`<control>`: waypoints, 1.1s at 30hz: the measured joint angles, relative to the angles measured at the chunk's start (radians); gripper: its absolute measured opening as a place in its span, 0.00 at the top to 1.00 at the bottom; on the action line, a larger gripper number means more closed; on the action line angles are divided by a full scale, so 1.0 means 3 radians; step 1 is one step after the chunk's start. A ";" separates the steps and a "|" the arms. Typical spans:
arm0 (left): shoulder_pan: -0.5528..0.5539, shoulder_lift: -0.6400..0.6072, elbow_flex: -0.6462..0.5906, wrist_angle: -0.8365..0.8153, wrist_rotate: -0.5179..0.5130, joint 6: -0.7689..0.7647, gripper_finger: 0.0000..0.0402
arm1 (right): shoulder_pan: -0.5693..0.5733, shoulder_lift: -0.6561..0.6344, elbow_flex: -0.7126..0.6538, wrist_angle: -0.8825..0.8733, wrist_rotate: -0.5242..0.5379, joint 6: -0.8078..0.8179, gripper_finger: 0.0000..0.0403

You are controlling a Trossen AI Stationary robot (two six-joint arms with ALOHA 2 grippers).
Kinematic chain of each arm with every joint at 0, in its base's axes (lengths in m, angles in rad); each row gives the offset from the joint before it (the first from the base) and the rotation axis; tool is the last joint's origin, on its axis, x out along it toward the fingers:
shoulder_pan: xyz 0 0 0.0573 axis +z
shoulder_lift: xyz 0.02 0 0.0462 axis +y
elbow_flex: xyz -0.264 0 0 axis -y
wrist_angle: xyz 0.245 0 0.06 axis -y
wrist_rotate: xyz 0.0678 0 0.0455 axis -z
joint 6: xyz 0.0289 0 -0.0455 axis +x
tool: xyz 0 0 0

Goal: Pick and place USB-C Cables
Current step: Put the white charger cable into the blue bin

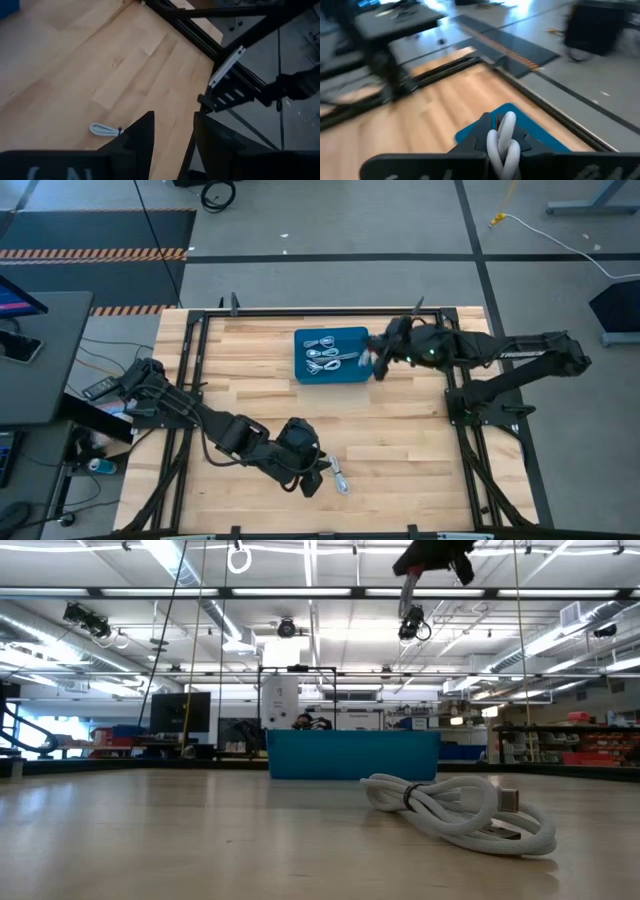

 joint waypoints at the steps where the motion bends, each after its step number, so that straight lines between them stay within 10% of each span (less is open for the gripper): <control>1: 0.0008 0.0000 0.0000 0.0001 -0.0006 -0.0007 0.65 | -0.0069 0.0038 0.0000 0.0015 0.0041 0.0077 0.96; 19: 0.0024 0.0000 -0.0001 -0.0027 -0.0086 -0.0098 0.65 | -0.0743 0.1101 -0.0068 0.1043 -0.0213 0.1001 0.96; 33: 0.0006 0.0000 -0.0004 -0.0031 -0.0075 0.0027 0.65 | -0.0795 0.0999 -0.1988 0.3776 0.0289 0.2447 0.96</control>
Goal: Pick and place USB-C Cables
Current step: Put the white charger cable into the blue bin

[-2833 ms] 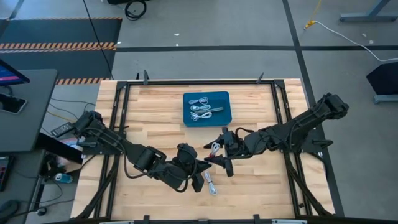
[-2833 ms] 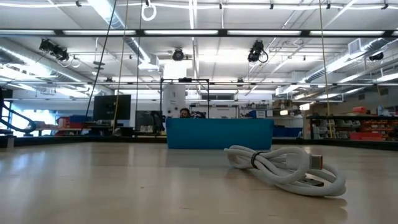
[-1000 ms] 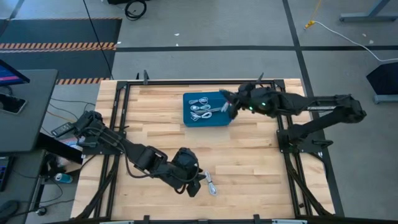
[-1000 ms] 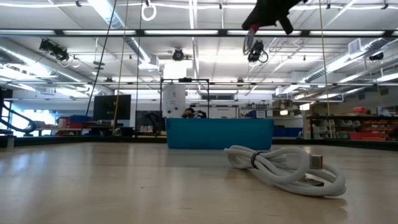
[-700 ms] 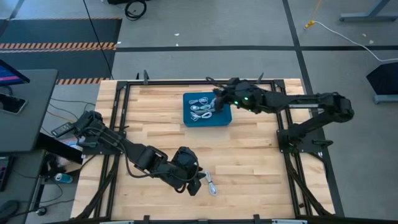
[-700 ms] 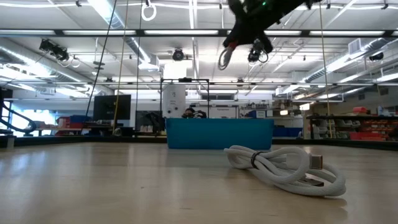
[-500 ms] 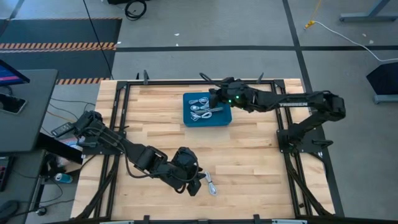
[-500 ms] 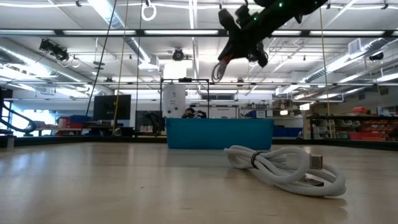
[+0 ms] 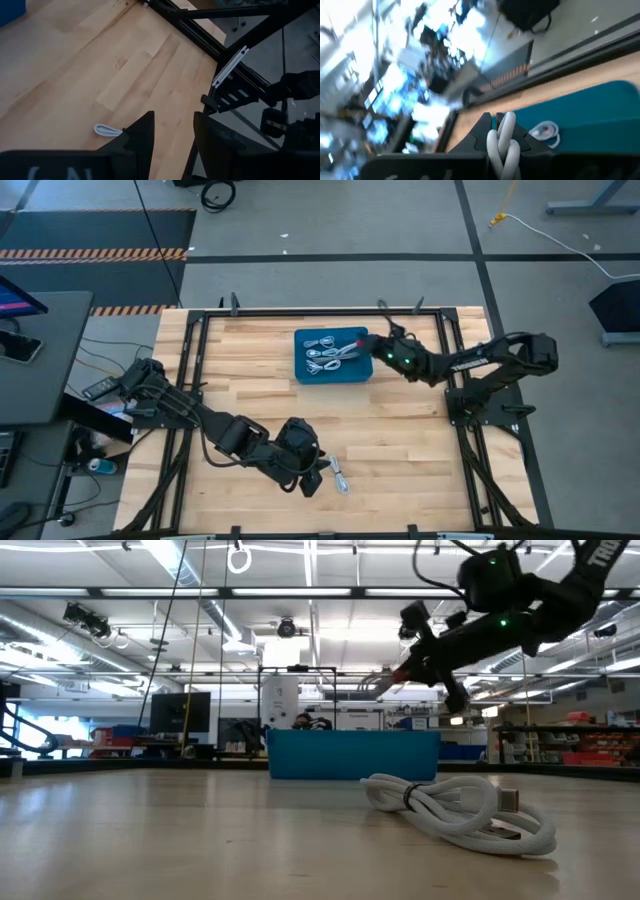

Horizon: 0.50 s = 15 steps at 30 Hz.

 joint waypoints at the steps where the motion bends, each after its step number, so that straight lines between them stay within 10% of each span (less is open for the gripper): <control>1: 0.0000 0.0000 0.0000 0.0000 0.0000 0.0004 0.65 | 0.0019 0.0000 -0.0047 0.0101 0.0100 0.0035 0.96; 15: 0.0001 0.0001 -0.0001 -0.0003 0.0000 0.0014 0.65 | 0.0111 0.0125 0.0272 0.0173 0.0479 -0.0084 0.96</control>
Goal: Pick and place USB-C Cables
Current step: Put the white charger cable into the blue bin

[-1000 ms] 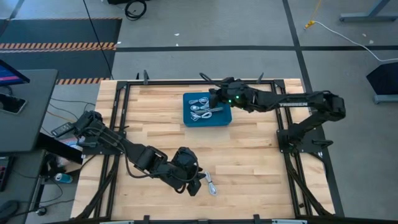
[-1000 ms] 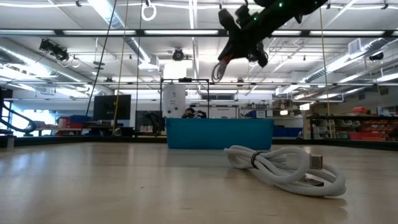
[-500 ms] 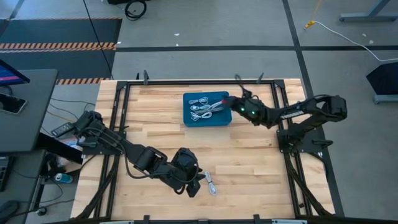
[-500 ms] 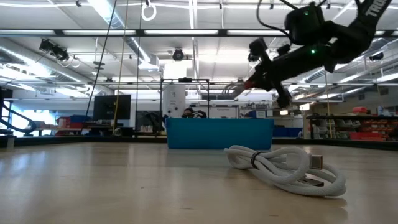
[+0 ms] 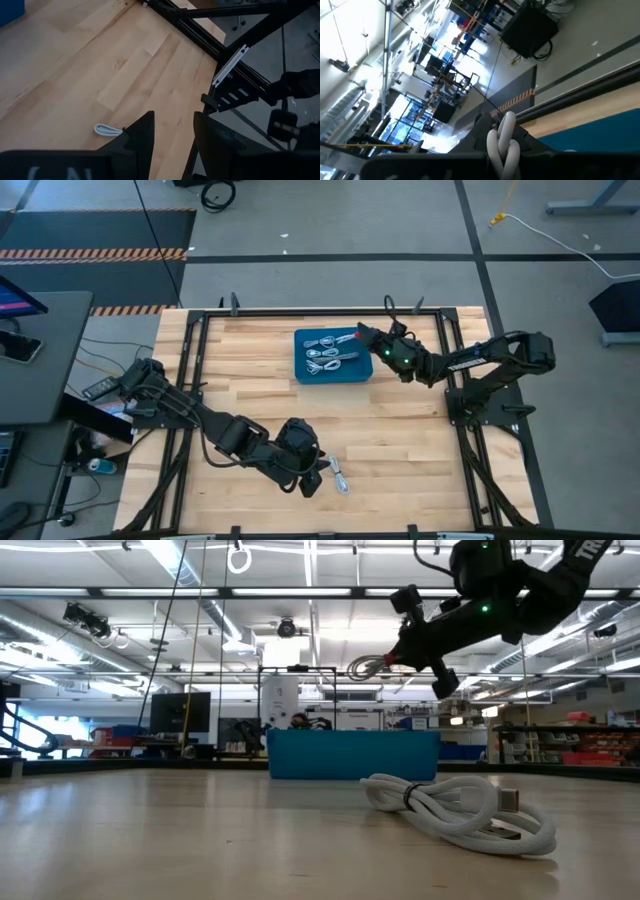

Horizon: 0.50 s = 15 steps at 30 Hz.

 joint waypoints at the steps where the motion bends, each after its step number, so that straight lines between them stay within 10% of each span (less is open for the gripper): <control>1: 0.0000 0.0000 0.0000 -0.0001 0.0000 0.0000 0.65 | 0.0000 0.0046 0.0032 -0.0001 -0.0066 -0.0002 0.96; 15: 0.0000 0.0000 0.0000 -0.0017 0.0000 -0.0014 0.65 | 0.0066 0.0993 0.0645 0.0298 -0.0373 0.0418 0.96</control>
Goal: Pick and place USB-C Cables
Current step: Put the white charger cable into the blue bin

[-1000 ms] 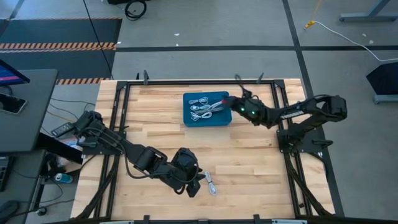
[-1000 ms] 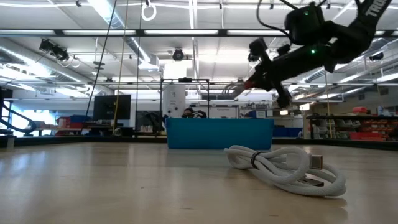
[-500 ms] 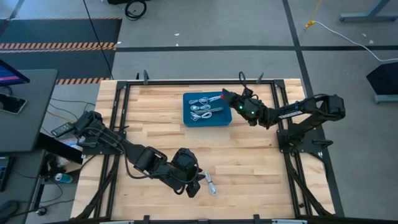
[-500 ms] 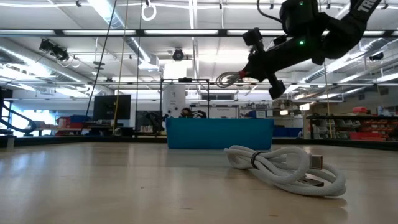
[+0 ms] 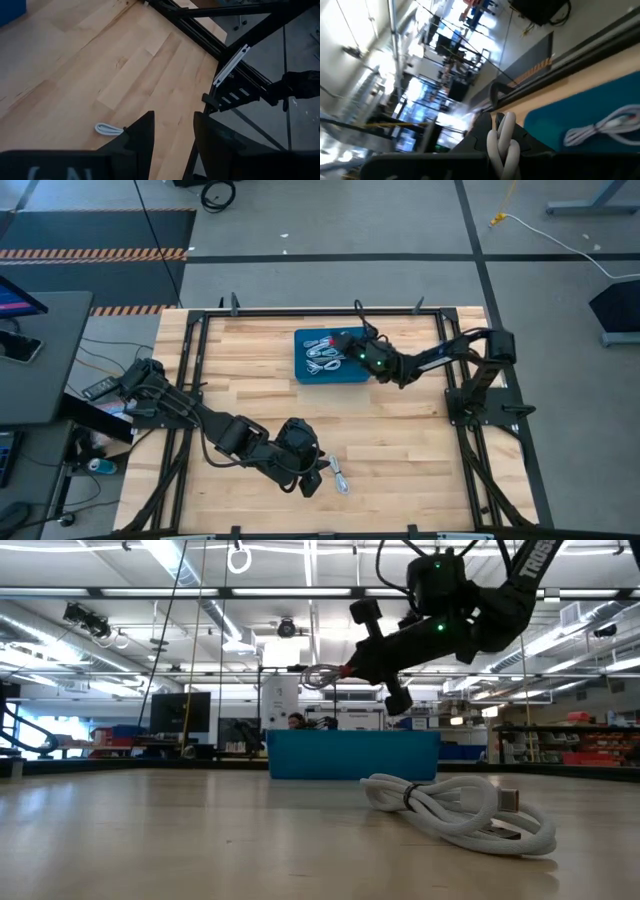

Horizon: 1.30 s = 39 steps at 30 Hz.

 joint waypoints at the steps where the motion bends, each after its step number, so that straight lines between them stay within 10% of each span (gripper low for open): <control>1: 0.0000 0.0000 0.0000 0.0000 0.0000 -0.0001 0.65 | 0.0000 0.0036 -0.0005 0.0086 -0.0005 0.0051 0.96; 20: 0.0000 0.0000 0.0000 0.0000 0.0000 0.0000 0.65 | 0.0020 0.0186 -0.0032 -0.0248 0.0000 0.0327 0.96; 26: 0.0000 0.0000 0.0000 -0.0001 0.0000 0.0000 0.65 | -0.0085 0.0179 0.0018 -0.0361 -0.0665 -0.0059 0.96; 39: 0.0000 0.0000 0.0000 0.0000 0.0000 0.0000 0.65 | -0.0284 0.0174 0.1209 -0.2977 -0.1824 -0.1665 0.96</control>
